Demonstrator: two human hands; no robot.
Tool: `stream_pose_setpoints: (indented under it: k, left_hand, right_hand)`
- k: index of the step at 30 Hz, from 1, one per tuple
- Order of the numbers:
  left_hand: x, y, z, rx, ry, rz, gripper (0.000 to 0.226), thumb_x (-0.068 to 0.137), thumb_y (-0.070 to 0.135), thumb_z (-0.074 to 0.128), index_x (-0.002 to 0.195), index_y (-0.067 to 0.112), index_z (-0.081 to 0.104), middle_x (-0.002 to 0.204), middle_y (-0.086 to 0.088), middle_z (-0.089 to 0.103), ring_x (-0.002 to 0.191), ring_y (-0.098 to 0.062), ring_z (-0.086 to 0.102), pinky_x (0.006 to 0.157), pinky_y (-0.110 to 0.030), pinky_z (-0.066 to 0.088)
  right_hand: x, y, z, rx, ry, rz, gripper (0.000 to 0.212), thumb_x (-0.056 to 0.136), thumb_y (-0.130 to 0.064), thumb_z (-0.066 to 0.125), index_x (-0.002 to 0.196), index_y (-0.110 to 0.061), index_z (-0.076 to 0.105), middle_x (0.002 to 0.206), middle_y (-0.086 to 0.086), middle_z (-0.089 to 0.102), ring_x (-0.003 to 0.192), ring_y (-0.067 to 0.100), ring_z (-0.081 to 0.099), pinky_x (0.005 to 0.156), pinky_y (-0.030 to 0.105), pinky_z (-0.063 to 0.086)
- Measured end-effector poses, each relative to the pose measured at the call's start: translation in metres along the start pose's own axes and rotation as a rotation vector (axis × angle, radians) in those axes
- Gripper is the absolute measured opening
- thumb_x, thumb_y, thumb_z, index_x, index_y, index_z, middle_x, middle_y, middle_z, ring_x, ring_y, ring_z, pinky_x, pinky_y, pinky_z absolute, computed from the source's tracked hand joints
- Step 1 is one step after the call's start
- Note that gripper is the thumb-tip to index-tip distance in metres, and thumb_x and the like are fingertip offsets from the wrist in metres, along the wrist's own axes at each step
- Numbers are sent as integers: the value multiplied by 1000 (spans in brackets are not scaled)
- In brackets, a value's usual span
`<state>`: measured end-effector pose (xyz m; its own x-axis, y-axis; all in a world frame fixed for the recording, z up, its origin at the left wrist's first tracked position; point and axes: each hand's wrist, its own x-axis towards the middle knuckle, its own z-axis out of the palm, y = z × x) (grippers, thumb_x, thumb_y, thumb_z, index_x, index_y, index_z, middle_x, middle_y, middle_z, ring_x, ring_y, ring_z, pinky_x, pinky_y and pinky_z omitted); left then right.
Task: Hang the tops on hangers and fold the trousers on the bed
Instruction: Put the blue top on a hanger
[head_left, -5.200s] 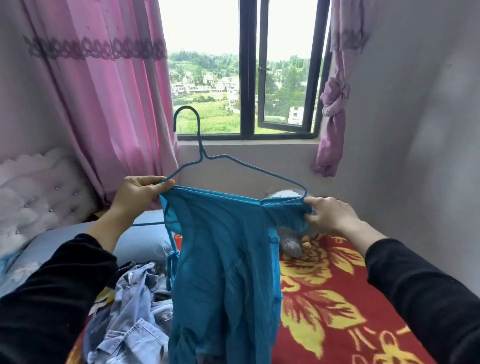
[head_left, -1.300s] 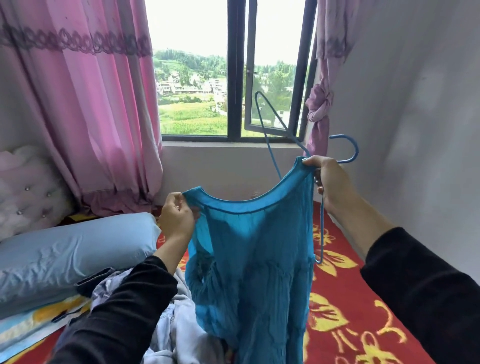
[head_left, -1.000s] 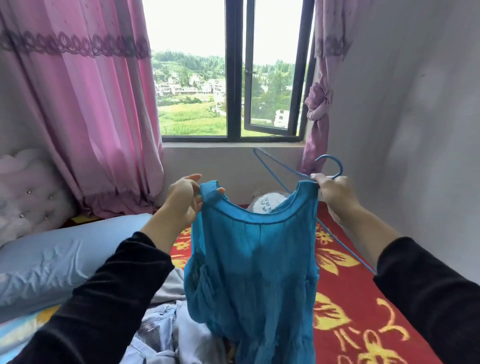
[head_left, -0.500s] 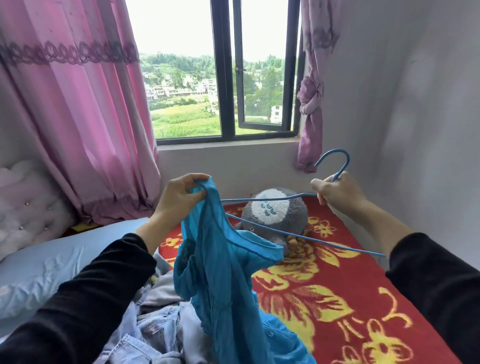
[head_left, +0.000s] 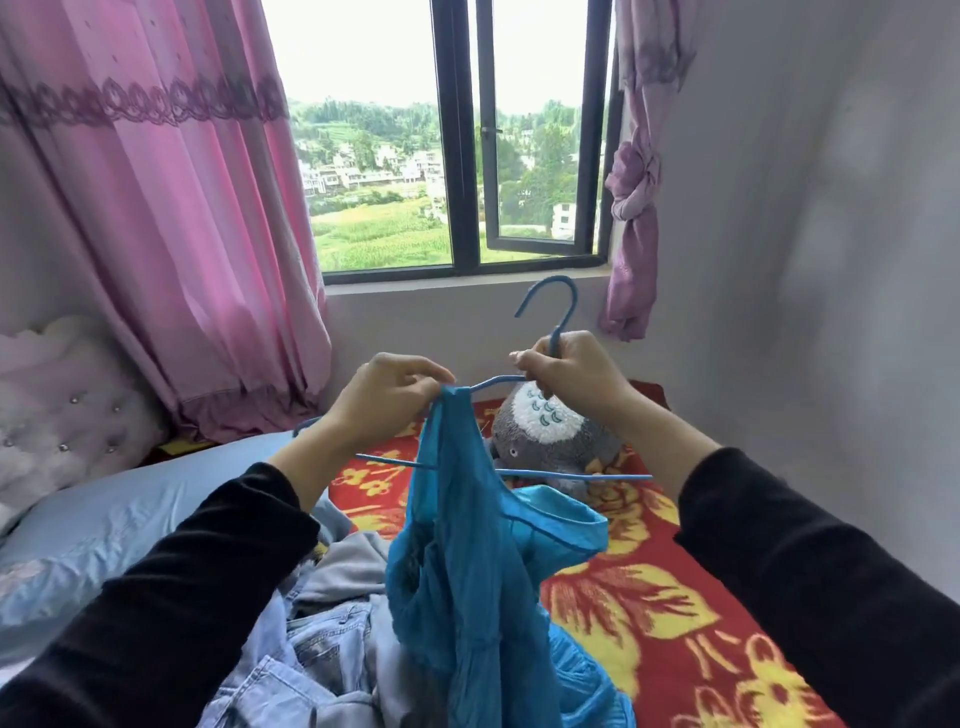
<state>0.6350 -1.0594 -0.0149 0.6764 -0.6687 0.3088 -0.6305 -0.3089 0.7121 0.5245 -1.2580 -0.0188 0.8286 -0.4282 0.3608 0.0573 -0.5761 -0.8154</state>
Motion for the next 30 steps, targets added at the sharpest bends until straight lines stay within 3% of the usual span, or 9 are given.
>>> stream_pose_setpoints:
  k: [4, 8, 12, 15, 18, 23, 25, 28, 30]
  left_hand:
    - [-10, 1, 0, -169, -271, -154, 19, 85, 30, 61, 90, 24, 78, 78, 12, 73, 68, -3, 59, 62, -16, 45]
    - [-10, -16, 11, 118, -7, -112, 16, 76, 51, 73, 85, 38, 78, 69, 19, 69, 65, 0, 59, 68, -30, 48]
    - [-13, -26, 9, 19, 153, -140, 18, 68, 59, 72, 79, 45, 76, 63, 18, 68, 61, -6, 61, 65, -37, 51]
    - [-16, -28, 2, -88, 202, -151, 22, 62, 60, 72, 79, 47, 75, 60, 16, 66, 54, -11, 56, 66, -43, 53]
    - [-19, -28, -6, -96, 251, -147, 11, 66, 55, 75, 77, 52, 73, 75, 18, 72, 82, -14, 68, 86, -46, 54]
    - [-31, -37, -22, -214, 261, -129, 8, 72, 39, 80, 79, 41, 77, 81, 8, 75, 83, -15, 69, 90, -48, 54]
    - [-39, -45, -37, -263, 242, -150, 10, 71, 36, 82, 80, 37, 78, 82, 3, 76, 81, -14, 68, 91, -45, 54]
    - [-54, -61, -55, -254, 244, -158, 10, 71, 33, 81, 77, 40, 78, 81, 7, 76, 79, -3, 67, 85, -27, 52]
    - [-64, -68, -58, -233, 258, -156, 14, 73, 31, 80, 74, 45, 76, 79, 10, 75, 73, 5, 64, 74, -13, 47]
  right_hand:
    - [-7, 4, 4, 30, -75, 12, 15, 82, -20, 71, 87, -16, 57, 74, -1, 60, 69, 13, 57, 69, 35, 49]
    - [-26, 14, 8, -76, 129, -36, 37, 65, -25, 65, 100, -23, 55, 101, -5, 59, 101, 16, 54, 92, 37, 39]
    - [-70, 57, 18, -224, 369, -163, 20, 74, -14, 62, 86, -21, 48, 66, -8, 49, 58, 6, 46, 60, 27, 36]
    - [-95, 95, 37, -375, 243, 150, 26, 84, -42, 61, 86, -21, 46, 67, -5, 57, 63, 19, 57, 58, 30, 36]
    - [-101, 115, 60, -315, -22, 704, 68, 79, -67, 56, 116, -10, 48, 110, 12, 62, 100, 33, 62, 75, 35, 44]
    - [-99, 113, 80, 76, -424, 1003, 19, 83, -14, 55, 97, -1, 57, 74, 14, 65, 49, 20, 61, 55, 27, 48]
    - [-82, 115, 67, 227, -242, 1023, 12, 84, 1, 48, 93, 1, 55, 70, 17, 63, 53, 24, 61, 51, 29, 49]
    - [-45, 110, 33, 586, 137, 1033, 19, 96, -1, 35, 102, 1, 53, 89, 15, 55, 82, 32, 61, 78, 39, 57]
    - [-26, 97, 15, 731, 267, 978, 24, 99, -3, 31, 84, -4, 51, 80, 11, 50, 69, 24, 54, 58, 33, 60]
